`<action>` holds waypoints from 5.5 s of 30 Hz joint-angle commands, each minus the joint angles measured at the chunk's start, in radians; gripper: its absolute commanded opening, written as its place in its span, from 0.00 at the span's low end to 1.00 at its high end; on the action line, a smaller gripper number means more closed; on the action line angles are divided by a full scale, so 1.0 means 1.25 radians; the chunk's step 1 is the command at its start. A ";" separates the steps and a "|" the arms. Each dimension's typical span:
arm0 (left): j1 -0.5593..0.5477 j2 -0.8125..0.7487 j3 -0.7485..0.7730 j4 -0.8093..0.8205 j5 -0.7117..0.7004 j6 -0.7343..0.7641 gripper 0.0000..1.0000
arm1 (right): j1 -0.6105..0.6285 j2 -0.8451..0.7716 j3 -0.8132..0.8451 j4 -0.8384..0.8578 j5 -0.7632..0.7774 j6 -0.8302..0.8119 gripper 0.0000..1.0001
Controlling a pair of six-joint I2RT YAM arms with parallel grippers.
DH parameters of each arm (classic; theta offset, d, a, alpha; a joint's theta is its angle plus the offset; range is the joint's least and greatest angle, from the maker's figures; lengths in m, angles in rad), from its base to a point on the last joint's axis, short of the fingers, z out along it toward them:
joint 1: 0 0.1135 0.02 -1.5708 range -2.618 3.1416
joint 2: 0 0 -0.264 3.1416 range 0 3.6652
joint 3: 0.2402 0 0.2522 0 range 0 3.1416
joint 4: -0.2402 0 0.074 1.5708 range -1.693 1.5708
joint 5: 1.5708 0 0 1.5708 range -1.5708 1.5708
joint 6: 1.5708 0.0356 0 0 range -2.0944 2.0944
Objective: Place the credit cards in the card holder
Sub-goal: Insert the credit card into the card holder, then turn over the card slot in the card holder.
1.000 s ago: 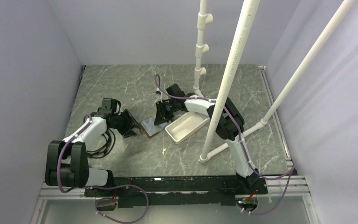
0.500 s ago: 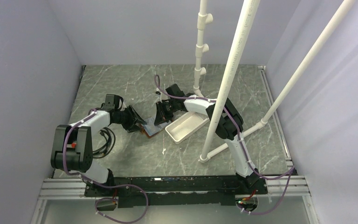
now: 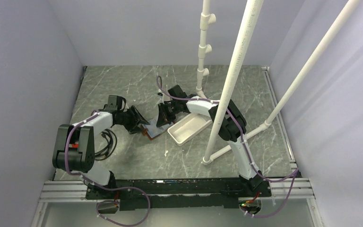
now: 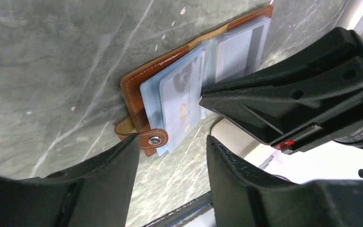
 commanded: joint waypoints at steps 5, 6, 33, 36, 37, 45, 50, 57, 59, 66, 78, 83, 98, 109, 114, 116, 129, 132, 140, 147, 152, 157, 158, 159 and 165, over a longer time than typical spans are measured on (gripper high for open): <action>-0.001 -0.082 0.083 -0.091 -0.111 0.059 0.74 | 0.004 0.024 0.017 -0.016 0.025 -0.028 0.14; 0.000 -0.066 0.091 -0.091 -0.099 0.063 0.74 | 0.005 0.025 0.017 -0.016 0.025 -0.027 0.14; -0.046 0.023 0.086 -0.021 -0.018 0.019 0.73 | 0.005 0.035 0.028 -0.029 0.028 -0.027 0.11; -0.047 0.000 0.082 -0.046 -0.052 0.008 0.76 | 0.005 0.036 0.029 -0.031 0.029 -0.028 0.11; -0.047 -0.008 0.083 -0.059 -0.068 0.007 0.76 | 0.005 0.036 0.030 -0.032 0.029 -0.029 0.11; -0.051 -0.049 0.087 -0.088 -0.082 0.003 0.78 | 0.005 0.041 0.035 -0.038 0.031 -0.031 0.10; -0.062 0.007 0.107 -0.054 -0.011 0.012 0.77 | 0.005 0.045 0.036 -0.039 0.029 -0.030 0.10; -0.073 0.054 0.121 -0.052 -0.028 0.018 0.77 | 0.005 0.044 0.039 -0.043 0.030 -0.032 0.10; -0.074 0.056 0.115 -0.036 -0.019 0.011 0.77 | 0.005 0.044 0.038 -0.044 0.030 -0.032 0.10; -0.078 0.031 0.108 -0.026 -0.029 0.011 0.74 | 0.005 0.046 0.040 -0.045 0.029 -0.032 0.09; -0.111 -0.078 0.101 -0.081 -0.033 -0.013 0.80 | 0.005 0.050 0.046 -0.054 0.032 -0.037 0.08; -0.169 -0.105 0.066 -0.079 -0.067 -0.082 0.81 | 0.005 0.053 0.045 -0.050 0.029 -0.034 0.08; -0.192 -0.048 0.064 -0.102 -0.135 -0.123 0.85 | 0.007 0.062 0.056 -0.064 0.028 -0.039 0.07; -0.192 0.000 0.082 -0.075 -0.135 -0.104 0.85 | 0.007 0.063 0.055 -0.066 0.029 -0.039 0.07; -0.192 -0.004 0.085 -0.069 -0.142 -0.099 0.82 | 0.006 0.063 0.059 -0.070 0.030 -0.042 0.06; -0.192 -0.004 0.085 -0.066 -0.141 -0.098 0.81 | 0.007 0.063 0.060 -0.071 0.030 -0.043 0.06; -0.195 0.002 0.111 -0.041 -0.133 -0.092 0.76 | 0.006 0.062 0.060 -0.070 0.033 -0.036 0.06; -0.196 0.001 0.113 -0.014 -0.116 -0.092 0.74 | 0.006 0.053 0.063 -0.075 0.036 -0.023 0.08; -0.218 0.039 0.161 -0.006 -0.120 -0.072 0.72 | -0.050 -0.050 0.055 -0.092 0.055 0.050 0.14; -0.229 0.089 0.221 0.004 -0.111 -0.049 0.74 | -0.144 -0.182 0.012 -0.127 0.052 0.031 0.19; -0.234 0.130 0.258 0.004 -0.107 -0.034 0.75 | -0.187 -0.271 -0.012 -0.237 0.136 -0.057 0.23; -0.234 0.194 0.302 0.010 -0.076 -0.016 0.78 | -0.217 -0.367 -0.110 -0.280 0.258 -0.114 0.30; -0.234 0.215 0.318 0.009 -0.062 -0.010 0.78 | -0.220 -0.386 -0.132 -0.284 0.312 -0.130 0.34; -0.234 0.232 0.332 0.004 -0.053 -0.007 0.78 | -0.220 -0.407 -0.156 -0.283 0.354 -0.152 0.37; -0.215 0.165 0.364 -0.072 -0.049 0.050 0.86 | -0.204 -0.498 -0.262 -0.276 0.589 -0.244 0.60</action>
